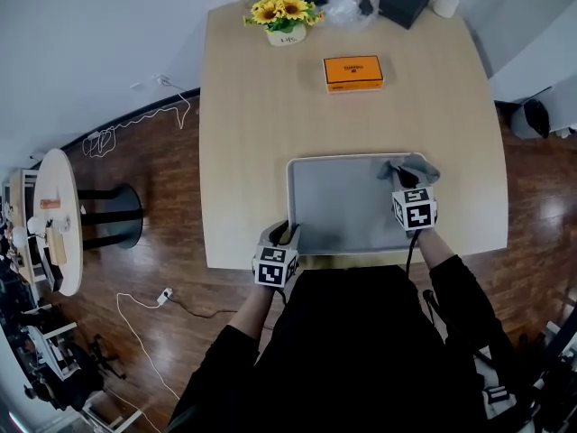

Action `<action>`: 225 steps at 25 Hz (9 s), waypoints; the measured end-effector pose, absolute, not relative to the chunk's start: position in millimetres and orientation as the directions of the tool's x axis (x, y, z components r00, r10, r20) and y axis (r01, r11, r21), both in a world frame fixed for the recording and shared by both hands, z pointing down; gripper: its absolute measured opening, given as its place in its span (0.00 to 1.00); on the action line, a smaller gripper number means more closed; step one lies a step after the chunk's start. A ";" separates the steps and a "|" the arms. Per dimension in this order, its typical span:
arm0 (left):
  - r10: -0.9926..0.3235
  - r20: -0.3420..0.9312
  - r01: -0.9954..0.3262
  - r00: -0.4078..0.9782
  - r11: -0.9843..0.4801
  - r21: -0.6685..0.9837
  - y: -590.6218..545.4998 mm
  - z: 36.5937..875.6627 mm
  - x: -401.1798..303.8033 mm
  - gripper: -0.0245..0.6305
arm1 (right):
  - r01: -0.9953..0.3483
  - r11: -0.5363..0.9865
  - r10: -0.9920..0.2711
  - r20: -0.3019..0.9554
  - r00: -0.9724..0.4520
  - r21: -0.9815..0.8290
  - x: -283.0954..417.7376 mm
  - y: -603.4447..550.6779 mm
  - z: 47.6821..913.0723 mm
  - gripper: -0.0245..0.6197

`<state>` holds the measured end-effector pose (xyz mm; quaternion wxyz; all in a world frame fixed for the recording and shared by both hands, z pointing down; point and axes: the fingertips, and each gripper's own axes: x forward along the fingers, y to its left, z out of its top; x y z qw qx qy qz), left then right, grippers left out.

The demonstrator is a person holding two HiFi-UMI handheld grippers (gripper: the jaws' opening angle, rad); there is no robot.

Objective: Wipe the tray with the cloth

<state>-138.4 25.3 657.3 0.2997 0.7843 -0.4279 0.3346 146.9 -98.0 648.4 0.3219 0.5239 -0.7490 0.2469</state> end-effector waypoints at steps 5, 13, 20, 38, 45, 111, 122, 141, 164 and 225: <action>-0.477 0.773 -0.870 0.419 -0.455 0.190 24.7 657.0 -141.0 0.17 | -0.883 0.456 -0.542 0.754 -0.372 -0.109 79.7 -72.9 650.4 0.05; -0.448 0.777 -0.846 0.443 -0.495 0.197 25.8 657.9 -137.1 0.18 | -0.670 0.741 -0.402 0.760 -0.510 -0.057 -87.1 -44.9 649.5 0.05; -0.453 0.773 -0.846 0.445 -0.496 0.196 23.7 657.1 -139.6 0.18 | -0.503 0.862 -0.282 0.767 -0.576 -0.060 -145.5 -23.3 651.1 0.05; -0.473 0.786 -0.883 0.398 -0.431 0.187 25.3 658.2 -138.9 0.17 | -0.882 0.467 -0.549 0.759 -0.348 -0.067 134.3 -45.2 652.0 0.05; -0.495 0.772 -0.891 0.399 -0.408 0.199 25.5 658.3 -137.1 0.16 | -0.886 0.462 -0.528 0.788 -0.317 -0.047 103.0 -46.2 650.8 0.05; -0.339 0.728 -0.767 0.596 -0.510 0.390 54.2 663.8 -144.9 0.27 | -0.588 0.799 -0.254 0.818 -0.516 -0.123 -53.6 54.6 654.8 0.05; -0.383 0.741 -0.827 0.551 -0.366 0.426 55.7 661.6 -143.4 0.27 | -0.841 0.541 -0.413 0.872 -0.263 0.002 164.5 41.9 651.0 0.05; -0.354 0.713 -0.795 0.606 -0.309 0.523 54.7 663.1 -145.9 0.24 | -0.317 0.946 -0.099 0.865 -0.493 -0.072 -133.9 77.9 656.2 0.05; -0.381 0.732 -0.825 0.565 -0.284 0.489 58.0 663.2 -143.0 0.24 | -0.700 0.713 -0.288 0.896 -0.337 -0.034 182.8 12.4 656.9 0.05; -0.398 0.714 -0.818 0.576 -0.269 0.509 58.4 662.4 -144.2 0.24 | -0.353 0.922 -0.078 0.816 -0.573 -0.160 44.2 83.5 652.4 0.05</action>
